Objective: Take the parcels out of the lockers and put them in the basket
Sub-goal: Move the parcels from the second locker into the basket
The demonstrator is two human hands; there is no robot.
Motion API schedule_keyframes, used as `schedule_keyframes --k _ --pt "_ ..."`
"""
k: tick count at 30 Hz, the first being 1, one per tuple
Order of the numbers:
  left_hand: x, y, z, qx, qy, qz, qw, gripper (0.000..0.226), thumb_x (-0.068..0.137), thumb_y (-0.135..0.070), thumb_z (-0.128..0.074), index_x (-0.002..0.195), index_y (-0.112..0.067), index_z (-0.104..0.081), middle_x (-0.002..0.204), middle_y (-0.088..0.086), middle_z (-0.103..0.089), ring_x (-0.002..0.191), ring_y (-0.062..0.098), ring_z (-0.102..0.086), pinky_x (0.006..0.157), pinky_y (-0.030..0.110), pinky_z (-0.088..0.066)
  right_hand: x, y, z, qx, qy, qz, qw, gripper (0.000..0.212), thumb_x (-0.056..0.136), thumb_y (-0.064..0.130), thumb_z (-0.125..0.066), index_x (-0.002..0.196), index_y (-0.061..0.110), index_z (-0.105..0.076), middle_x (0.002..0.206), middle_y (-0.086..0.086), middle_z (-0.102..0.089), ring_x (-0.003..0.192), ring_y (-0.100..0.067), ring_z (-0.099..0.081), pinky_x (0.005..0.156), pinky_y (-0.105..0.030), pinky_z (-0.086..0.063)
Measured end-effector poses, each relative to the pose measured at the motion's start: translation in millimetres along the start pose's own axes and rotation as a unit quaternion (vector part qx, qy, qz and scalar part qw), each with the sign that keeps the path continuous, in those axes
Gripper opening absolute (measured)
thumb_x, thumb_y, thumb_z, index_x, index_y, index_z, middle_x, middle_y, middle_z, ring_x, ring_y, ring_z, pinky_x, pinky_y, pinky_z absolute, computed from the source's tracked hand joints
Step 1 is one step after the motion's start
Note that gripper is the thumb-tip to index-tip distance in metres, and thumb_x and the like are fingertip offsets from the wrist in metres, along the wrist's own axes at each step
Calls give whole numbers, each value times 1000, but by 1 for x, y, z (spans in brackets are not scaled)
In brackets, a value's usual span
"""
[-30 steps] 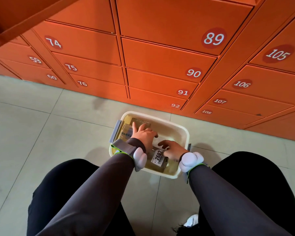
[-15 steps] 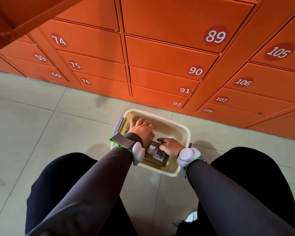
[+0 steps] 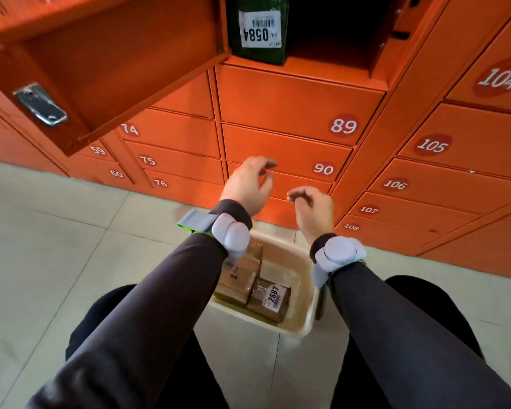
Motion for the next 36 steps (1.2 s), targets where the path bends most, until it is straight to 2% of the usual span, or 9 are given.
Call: schedule_keyframes --k 3,6,11,16,20,25,30,33,36 --pt "22 -46 59 -100 -166 -39 980 28 85 -8 -48 111 -6 -59 112 12 -62 93 16 -59 82 22 -47 17 75 25 70 -100 95 988 32 74 -9 -43 78 14 -66 79 -2 -63 79 -16 -58 78 -25 -47" --pt "40 -65 101 -156 -259 -24 953 30 82 -4 -48 111 -3 -55 110 10 -54 93 16 -56 81 24 -45 30 138 44 80 -165 185 965 27 71 -6 -43 78 5 -67 81 -5 -62 79 -14 -56 72 -13 -42" --pt "58 -86 127 -137 -271 -21 953 39 80 2 -48 119 1 -49 125 16 -48 112 27 -53 100 33 -41 61 193 59 -6 -146 234 961 34 76 -6 -46 102 2 -67 110 -13 -63 103 -21 -58 91 -25 -44" --pt "67 -102 124 -14 -234 -45 971 51 84 1 -44 135 -1 -39 150 17 -30 140 28 -28 112 25 -17 83 182 48 -185 -7 206 961 59 83 3 -50 141 7 -36 148 -11 -38 138 -25 -33 113 -27 -22" --pt "73 -110 115 52 -226 -20 973 60 84 0 -41 142 -11 -33 151 17 -24 137 33 -24 111 30 -17 91 177 55 -172 7 154 973 65 85 8 -52 145 8 -27 151 -13 -34 139 -28 -31 111 -29 -24" --pt "79 -109 106 -48 -230 62 970 64 83 3 -40 144 -9 -22 150 15 -27 138 33 -22 115 35 -16 101 174 63 -118 15 71 990 69 82 12 -52 145 12 -27 143 -16 -44 127 -34 -46 103 -37 -40" --pt "80 -101 101 -201 -269 124 934 45 82 5 -39 125 -9 -37 134 18 -42 132 32 -32 105 32 -30 109 170 65 -68 25 43 997 68 81 10 -53 144 11 -29 143 -17 -44 128 -34 -45 100 -32 -38" --pt "79 -92 107 -242 -310 144 908 30 78 8 -36 97 -16 -33 98 6 -55 118 35 -41 92 33 -33 111 165 64 -52 27 34 998 69 80 11 -53 145 11 -28 143 -16 -44 129 -33 -44 95 -27 -36" --pt "80 -83 108 -256 -292 145 910 29 79 8 -35 99 -15 -34 81 -3 -54 113 38 -48 96 39 -38 111 163 62 -62 21 44 997 71 79 10 -53 145 10 -27 140 -17 -46 127 -35 -45 100 -34 -38"
Point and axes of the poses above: each hand's wrist, its own x-axis towards the middle knuckle, its own z-axis out of the back of the hand, y = z × x, the point moved 7 cm from there along x, towards the middle knuckle
